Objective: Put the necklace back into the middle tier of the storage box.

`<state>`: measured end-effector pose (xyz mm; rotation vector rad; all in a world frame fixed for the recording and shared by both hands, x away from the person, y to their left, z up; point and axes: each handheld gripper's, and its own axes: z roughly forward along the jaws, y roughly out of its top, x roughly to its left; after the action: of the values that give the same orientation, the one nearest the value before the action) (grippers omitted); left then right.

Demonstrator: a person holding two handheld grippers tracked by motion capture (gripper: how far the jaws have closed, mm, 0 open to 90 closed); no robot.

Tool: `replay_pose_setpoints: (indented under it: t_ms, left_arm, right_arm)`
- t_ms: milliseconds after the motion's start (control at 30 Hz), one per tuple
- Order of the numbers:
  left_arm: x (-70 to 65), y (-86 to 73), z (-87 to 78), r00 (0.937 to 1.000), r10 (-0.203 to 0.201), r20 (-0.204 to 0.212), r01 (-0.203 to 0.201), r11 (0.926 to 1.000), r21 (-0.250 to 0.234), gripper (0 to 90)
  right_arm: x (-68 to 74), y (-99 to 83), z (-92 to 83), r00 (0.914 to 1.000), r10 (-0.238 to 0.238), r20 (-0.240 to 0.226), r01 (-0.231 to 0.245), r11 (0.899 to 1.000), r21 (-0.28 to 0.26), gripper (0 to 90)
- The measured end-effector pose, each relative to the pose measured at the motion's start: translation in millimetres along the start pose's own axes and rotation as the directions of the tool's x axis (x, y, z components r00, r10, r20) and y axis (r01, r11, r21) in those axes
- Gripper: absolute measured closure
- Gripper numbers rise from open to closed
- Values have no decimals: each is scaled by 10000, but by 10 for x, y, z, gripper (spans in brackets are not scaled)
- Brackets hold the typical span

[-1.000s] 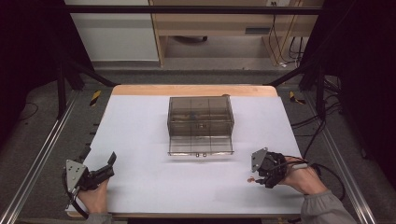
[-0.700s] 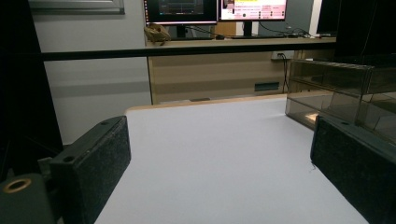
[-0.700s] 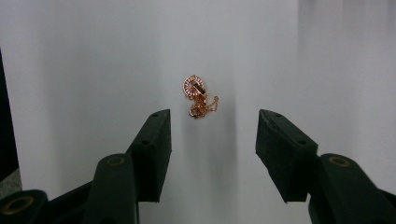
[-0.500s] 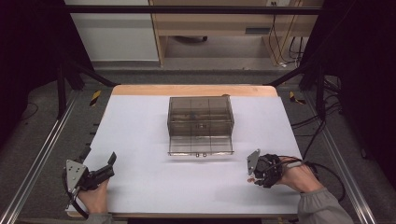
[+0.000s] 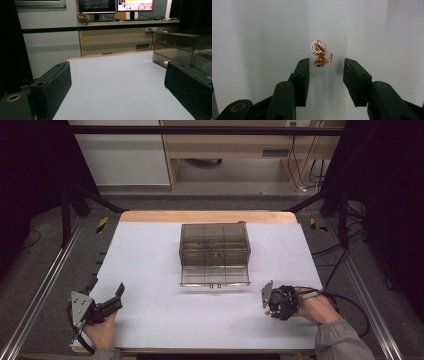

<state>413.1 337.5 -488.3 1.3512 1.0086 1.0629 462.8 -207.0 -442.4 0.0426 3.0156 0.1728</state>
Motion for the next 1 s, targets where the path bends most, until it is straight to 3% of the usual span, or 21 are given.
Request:
replay_pose_setpoints:
  t_ms: [467,733,1000]
  left_arm:
    - [-1,0,1,10000,5,27,-5,10000,5,82]
    - [0,0,0,10000,6,23,-6,10000,-1,84]
    - [0,0,1,10000,5,18,-5,10000,3,83]
  right_arm:
    - [-12,57,36,9994,-247,-245,253,9993,261,650]
    - [-3,65,38,9986,-279,-447,292,9992,279,740]
    - [-2,38,38,9977,109,-667,-102,9999,119,826]
